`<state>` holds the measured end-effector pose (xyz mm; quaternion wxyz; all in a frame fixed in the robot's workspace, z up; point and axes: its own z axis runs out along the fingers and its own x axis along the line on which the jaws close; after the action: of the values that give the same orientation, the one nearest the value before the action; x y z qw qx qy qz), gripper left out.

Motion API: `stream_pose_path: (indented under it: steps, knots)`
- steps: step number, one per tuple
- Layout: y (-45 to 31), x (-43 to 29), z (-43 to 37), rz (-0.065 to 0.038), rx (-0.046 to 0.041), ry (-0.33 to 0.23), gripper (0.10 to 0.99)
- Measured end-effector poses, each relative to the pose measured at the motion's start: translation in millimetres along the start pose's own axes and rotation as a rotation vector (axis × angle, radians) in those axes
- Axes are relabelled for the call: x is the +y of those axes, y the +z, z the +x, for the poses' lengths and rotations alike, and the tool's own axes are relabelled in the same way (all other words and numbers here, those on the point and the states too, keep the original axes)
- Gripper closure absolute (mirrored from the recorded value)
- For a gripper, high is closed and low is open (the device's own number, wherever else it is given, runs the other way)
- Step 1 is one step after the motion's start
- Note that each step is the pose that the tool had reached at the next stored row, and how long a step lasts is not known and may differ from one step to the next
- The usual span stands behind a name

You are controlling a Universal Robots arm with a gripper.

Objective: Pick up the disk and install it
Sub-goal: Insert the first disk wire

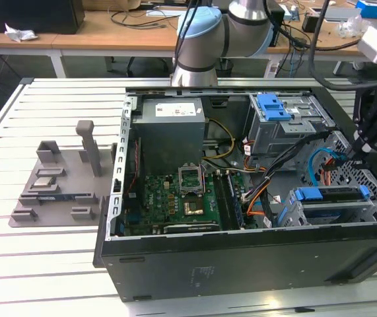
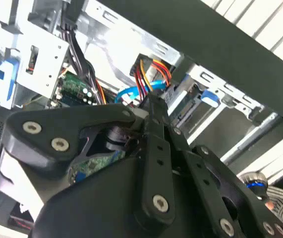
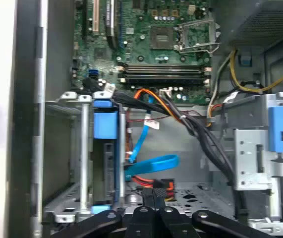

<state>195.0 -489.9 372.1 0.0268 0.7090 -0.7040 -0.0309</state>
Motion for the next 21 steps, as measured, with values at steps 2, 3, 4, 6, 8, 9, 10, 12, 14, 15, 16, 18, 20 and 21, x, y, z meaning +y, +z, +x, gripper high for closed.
stream_pose_path:
  steps: [2, 3, 4, 6, 8, 9, 10, 12, 14, 15, 16, 18, 20, 21]
  knots:
    - [0.1, -0.3, -2.1, 0.000, 0.0024, 0.000, 0.918]
    - [0.1, -0.3, -2.1, 0.000, 0.0025, 0.000, 0.851]
    - [0.1, -0.3, -2.1, 0.000, 0.0025, 0.000, 0.851]
    - [0.1, -0.3, -2.1, 0.000, 0.0026, 0.000, 0.725]
    - [0.4, -0.3, -2.2, 0.000, 0.0153, 0.001, 0.725]
    - [0.7, -0.3, -2.2, 0.000, 0.0263, 0.002, 0.725]
    - [1.2, -0.3, -2.2, 0.000, 0.0349, 0.003, 0.725]
    - [3.4, -0.6, -4.0, 0.000, 0.0513, 0.004, 0.725]
    - [5.7, -0.7, -8.4, 0.000, 0.0536, 0.004, 0.725]
    - [8.0, -0.9, -12.4, 0.000, 0.0545, 0.005, 0.725]
    - [9.7, -1.0, -13.0, -0.001, 0.0585, 0.005, 0.725]
    - [11.6, -1.2, -13.1, -0.001, 0.0714, 0.006, 0.725]
    - [13.7, -1.4, -13.0, -0.001, 0.0797, 0.007, 0.725]
    - [14.6, -1.5, -13.1, -0.001, 0.0812, 0.007, 0.725]
